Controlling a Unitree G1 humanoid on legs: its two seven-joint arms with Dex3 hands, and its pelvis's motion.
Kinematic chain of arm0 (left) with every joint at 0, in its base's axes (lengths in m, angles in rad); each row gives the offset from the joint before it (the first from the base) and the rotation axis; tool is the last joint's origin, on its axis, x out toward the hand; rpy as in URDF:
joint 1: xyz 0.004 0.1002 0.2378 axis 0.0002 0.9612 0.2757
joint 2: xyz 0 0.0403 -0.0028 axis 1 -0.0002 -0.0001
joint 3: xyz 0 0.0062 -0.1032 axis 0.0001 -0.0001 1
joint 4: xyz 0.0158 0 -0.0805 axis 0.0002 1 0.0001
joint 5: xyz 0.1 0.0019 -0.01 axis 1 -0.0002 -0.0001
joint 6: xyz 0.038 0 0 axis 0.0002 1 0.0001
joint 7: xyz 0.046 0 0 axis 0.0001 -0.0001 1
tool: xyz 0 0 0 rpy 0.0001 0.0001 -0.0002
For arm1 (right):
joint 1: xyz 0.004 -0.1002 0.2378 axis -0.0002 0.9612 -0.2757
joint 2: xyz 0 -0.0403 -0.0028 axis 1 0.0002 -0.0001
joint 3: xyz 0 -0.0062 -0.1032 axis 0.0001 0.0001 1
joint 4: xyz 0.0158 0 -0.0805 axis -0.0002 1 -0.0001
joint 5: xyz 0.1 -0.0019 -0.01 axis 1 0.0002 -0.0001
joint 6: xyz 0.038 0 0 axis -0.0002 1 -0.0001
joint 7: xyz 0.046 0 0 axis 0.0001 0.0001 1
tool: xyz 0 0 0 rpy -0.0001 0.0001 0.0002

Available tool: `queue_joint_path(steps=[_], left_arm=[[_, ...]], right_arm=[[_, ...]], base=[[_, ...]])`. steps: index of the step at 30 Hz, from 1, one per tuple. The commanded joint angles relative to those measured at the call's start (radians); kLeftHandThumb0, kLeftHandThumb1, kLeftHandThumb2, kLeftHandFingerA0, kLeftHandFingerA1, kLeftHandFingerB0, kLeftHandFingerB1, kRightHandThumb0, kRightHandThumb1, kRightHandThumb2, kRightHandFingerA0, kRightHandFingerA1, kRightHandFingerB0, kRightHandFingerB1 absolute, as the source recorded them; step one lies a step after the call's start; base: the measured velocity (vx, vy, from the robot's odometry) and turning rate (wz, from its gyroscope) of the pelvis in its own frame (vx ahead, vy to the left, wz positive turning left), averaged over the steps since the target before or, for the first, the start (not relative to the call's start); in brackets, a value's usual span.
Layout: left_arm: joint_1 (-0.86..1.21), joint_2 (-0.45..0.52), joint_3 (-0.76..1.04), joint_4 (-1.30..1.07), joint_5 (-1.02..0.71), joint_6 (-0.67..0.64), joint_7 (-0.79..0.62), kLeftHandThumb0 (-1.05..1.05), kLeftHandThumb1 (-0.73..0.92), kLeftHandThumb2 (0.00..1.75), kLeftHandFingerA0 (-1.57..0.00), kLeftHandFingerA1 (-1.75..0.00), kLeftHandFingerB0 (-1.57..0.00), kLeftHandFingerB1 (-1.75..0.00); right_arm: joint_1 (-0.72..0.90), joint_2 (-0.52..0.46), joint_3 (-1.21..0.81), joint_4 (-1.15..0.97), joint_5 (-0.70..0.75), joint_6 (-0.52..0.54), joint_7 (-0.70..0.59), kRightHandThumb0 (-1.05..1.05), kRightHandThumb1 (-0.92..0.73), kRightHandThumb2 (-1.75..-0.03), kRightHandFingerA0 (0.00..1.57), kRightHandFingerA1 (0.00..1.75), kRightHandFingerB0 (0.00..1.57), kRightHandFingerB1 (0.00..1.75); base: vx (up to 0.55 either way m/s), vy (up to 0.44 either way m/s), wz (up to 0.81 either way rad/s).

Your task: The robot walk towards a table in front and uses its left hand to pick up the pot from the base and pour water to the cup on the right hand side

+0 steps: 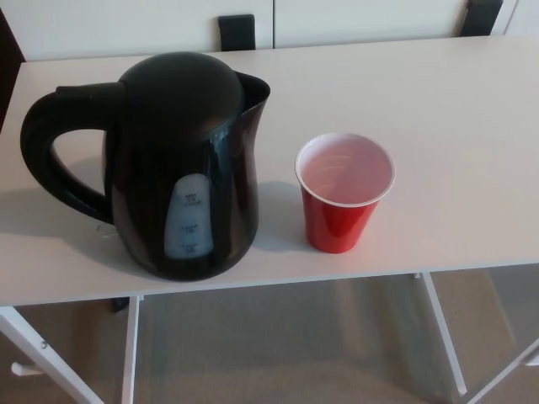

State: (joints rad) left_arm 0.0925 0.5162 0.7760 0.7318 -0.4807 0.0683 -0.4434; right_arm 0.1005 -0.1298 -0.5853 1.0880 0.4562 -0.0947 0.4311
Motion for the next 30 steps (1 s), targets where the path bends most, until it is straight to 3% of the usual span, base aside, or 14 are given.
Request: queue_joint_path(steps=[1, 5, 10, 12, 13, 14, 15, 18, 19, 25, 26, 27, 28, 30], left_arm=[[0.047, 0.003, 0.043, -0.175, -0.077, 0.041, -0.007, -0.43, 0.37, 0.65, -0.32, -0.44, -0.40, -0.43], [0.055, -0.003, 0.055, -0.269, -0.100, 0.042, -0.019, -0.37, 0.46, 0.54, -0.39, -0.42, -0.46, -0.35], [0.050, 0.022, 0.009, -0.452, -0.087, 0.032, -0.058, -0.39, 0.48, 0.55, -0.32, -0.39, -0.33, -0.31], [0.024, 0.045, -0.046, -0.521, -0.058, 0.016, -0.084, -0.47, 0.38, 0.64, -0.23, -0.40, -0.18, -0.36], [0.016, 0.049, -0.071, -0.559, -0.058, 0.033, -0.084, -0.22, 0.29, 0.84, -0.08, -0.52, -0.07, -0.51], [0.014, 0.050, -0.089, -0.596, -0.062, 0.054, -0.080, -0.22, 0.29, 0.84, -0.08, -0.52, -0.07, -0.51], [0.010, 0.055, -0.105, -0.617, -0.059, 0.060, -0.078, -0.40, 0.38, 0.59, -0.16, -0.37, -0.14, -0.33], [-0.012, 0.058, -0.141, -0.651, -0.055, 0.076, -0.062, -0.34, 0.40, 0.56, -0.15, -0.36, -0.13, -0.32], [-0.063, 0.050, -0.197, -0.640, -0.023, 0.061, -0.053, -0.19, 0.33, 0.84, -0.02, -0.50, 0.00, -0.48], [-0.216, 0.034, -0.344, -0.585, 0.061, 0.059, 0.001, -0.18, 0.31, 0.82, 0.00, -0.48, 0.00, -0.48], [-0.239, 0.028, -0.365, -0.581, 0.072, 0.065, 0.016, -0.27, 0.40, 0.53, -0.12, -0.31, -0.09, -0.25], [-0.249, 0.026, -0.375, -0.577, 0.077, 0.066, 0.022, -0.27, 0.40, 0.53, -0.12, -0.31, -0.09, -0.25], [-0.267, 0.021, -0.392, -0.572, 0.087, 0.072, 0.038, -0.20, 0.31, 0.83, 0.00, -0.48, 0.00, -0.48], [-0.298, 0.019, -0.424, -0.550, 0.119, 0.080, 0.066, -0.23, 0.30, 0.83, 0.00, -0.47, 0.00, -0.47]], right_arm=[[0.001, -0.003, 0.001, -0.002, 0.009, -0.011, 0.009, -0.21, -0.47, -0.67, 0.44, 0.71, 0.37, 0.50], [-0.002, -0.016, 0.007, 0.011, 0.000, -0.005, 0.005, -0.21, -0.51, -0.65, 0.42, 0.67, 0.36, 0.48], [-0.007, -0.013, 0.012, -0.022, 0.003, 0.005, -0.004, -0.18, -0.52, -0.69, 0.42, 0.68, 0.36, 0.49], [-0.014, -0.006, 0.009, -0.019, 0.006, 0.010, -0.027, -0.15, -0.53, -0.69, 0.48, 0.71, 0.38, 0.48], [-0.015, -0.009, 0.008, -0.015, 0.005, 0.011, -0.033, -0.15, -0.53, -0.70, 0.44, 0.68, 0.36, 0.47], [-0.010, -0.013, 0.009, -0.014, 0.002, 0.009, -0.030, -0.15, -0.53, -0.70, 0.44, 0.68, 0.36, 0.47], [-0.008, -0.012, 0.011, -0.014, 0.000, 0.006, -0.029, -0.16, -0.52, -0.70, 0.47, 0.71, 0.35, 0.47], [-0.009, -0.013, 0.010, -0.015, 0.003, 0.009, -0.028, -0.16, -0.51, -0.69, 0.49, 0.73, 0.35, 0.47], [-0.008, -0.017, 0.009, -0.005, 0.002, 0.006, -0.026, -0.15, -0.52, -0.69, 0.48, 0.69, 0.35, 0.47], [-0.006, -0.020, 0.014, -0.028, 0.004, 0.003, -0.003, -0.21, -0.50, -0.66, 0.45, 0.73, 0.36, 0.48], [-0.008, -0.021, 0.014, -0.032, 0.003, 0.006, -0.010, -0.19, -0.52, -0.66, 0.44, 0.70, 0.37, 0.48], [-0.009, -0.021, 0.013, -0.035, 0.004, 0.009, -0.015, -0.19, -0.52, -0.66, 0.44, 0.70, 0.37, 0.48], [-0.011, -0.022, 0.014, -0.036, 0.003, 0.013, -0.022, -0.21, -0.51, -0.64, 0.46, 0.71, 0.39, 0.48], [-0.012, -0.025, 0.022, -0.034, -0.008, 0.004, -0.025, -0.20, -0.53, -0.66, 0.43, 0.70, 0.38, 0.48]], base=[[0.00, 0.000, 0.00], [0.00, 0.000, 0.00], [0.00, 0.000, 0.00], [0.00, 0.000, 0.00], [0.00, 0.000, 0.00], [0.00, 0.000, 0.00], [0.00, 0.000, 0.00], [0.00, 0.000, 0.00], [0.00, 0.000, 0.00], [0.00, 0.000, 0.00], [0.00, 0.000, 0.00], [0.00, 0.000, 0.00], [0.00, 0.000, 0.00], [0.00, 0.000, 0.00]])
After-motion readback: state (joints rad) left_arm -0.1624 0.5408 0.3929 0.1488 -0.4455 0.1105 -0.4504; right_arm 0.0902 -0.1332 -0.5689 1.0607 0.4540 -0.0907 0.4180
